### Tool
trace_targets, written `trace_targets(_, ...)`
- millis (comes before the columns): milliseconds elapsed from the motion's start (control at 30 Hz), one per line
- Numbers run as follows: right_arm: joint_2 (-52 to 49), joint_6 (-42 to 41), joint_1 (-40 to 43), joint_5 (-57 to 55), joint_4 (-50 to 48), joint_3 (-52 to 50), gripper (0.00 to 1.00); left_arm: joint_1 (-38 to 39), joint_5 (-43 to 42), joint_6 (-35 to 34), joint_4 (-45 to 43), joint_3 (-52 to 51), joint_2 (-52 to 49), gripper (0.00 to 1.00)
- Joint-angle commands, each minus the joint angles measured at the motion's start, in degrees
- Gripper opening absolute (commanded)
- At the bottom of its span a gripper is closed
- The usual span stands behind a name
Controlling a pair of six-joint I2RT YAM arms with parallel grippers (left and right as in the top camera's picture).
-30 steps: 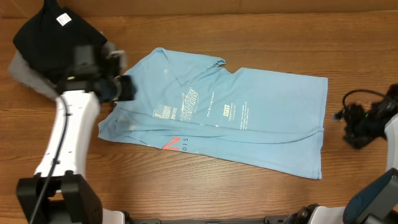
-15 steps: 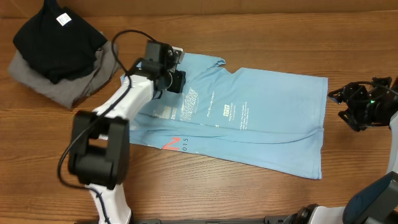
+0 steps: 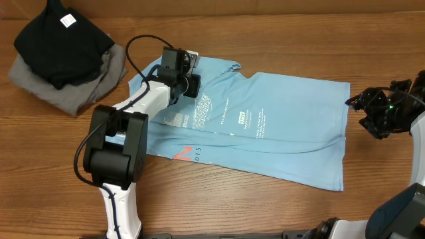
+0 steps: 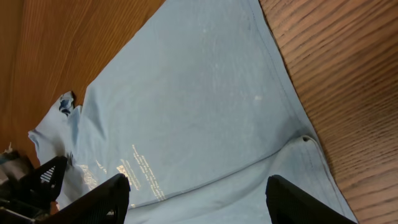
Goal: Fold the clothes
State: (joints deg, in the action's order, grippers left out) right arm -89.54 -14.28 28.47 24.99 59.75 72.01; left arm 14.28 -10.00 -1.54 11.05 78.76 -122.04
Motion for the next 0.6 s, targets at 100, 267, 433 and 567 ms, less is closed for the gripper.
trace_targets(100, 0.2, 0.6, -0.3, -1.0, -0.5, 0.9, 0.73, 0.4, 1.7, -0.4, -0.9, 1.2, -1.6, 0.38)
trace_targets(267, 0.2, 0.6, -0.3, -1.0, -0.5, 0.9, 0.73, 0.4, 1.5, -0.8, -1.2, 1.2, -2.8, 0.24)
trace_targets(433, 0.2, 0.6, -0.3, -1.0, -0.8, 0.9, 0.73, 0.3, 1.1, -6.7, -0.8, 2.2, -2.6, 0.04)
trace_targets(567, 0.2, 0.6, -0.3, -1.0, -3.2, 0.9, 0.74, 0.2, 1.0, -7.9, 1.7, 4.6, -1.5, 0.04)
